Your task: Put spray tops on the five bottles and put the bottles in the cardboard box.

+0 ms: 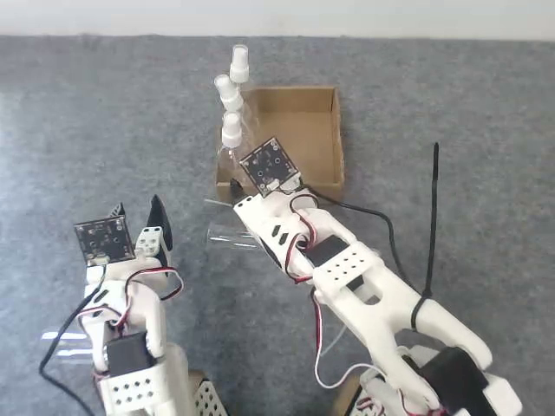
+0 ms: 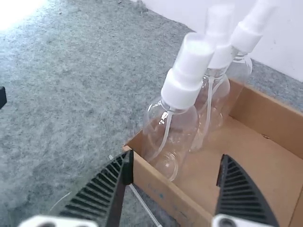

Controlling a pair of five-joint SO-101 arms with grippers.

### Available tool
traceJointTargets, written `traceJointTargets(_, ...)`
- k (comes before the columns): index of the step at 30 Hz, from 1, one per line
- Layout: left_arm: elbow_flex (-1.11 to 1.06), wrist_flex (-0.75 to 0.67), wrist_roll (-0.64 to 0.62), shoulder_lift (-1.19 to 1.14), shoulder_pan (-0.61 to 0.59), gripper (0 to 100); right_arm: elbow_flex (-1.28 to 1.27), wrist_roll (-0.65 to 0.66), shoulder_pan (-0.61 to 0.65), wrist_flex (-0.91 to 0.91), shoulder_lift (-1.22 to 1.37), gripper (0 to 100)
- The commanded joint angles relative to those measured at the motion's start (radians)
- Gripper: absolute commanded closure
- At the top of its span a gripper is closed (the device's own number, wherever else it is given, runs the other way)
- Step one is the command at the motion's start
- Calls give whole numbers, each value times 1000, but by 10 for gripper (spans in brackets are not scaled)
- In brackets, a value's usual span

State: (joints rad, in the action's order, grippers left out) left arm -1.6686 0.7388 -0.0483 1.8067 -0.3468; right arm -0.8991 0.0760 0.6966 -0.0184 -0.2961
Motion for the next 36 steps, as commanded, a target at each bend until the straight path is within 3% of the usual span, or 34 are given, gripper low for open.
traceJointTargets(1,16,-37,2,21,-3,819,6,5,1,-5,-64,757)
traceJointTargets(15,21,-37,2,21,-8,819,6,11,-1,-19,-84,757)
traceJointTargets(24,21,-71,-6,21,-95,819,12,9,2,-209,-274,757)
traceJointTargets(31,21,-71,-6,21,-97,819,20,12,1,-289,-363,757)
traceJointTargets(36,21,-71,-6,21,-98,819,117,12,4,-458,-371,757)
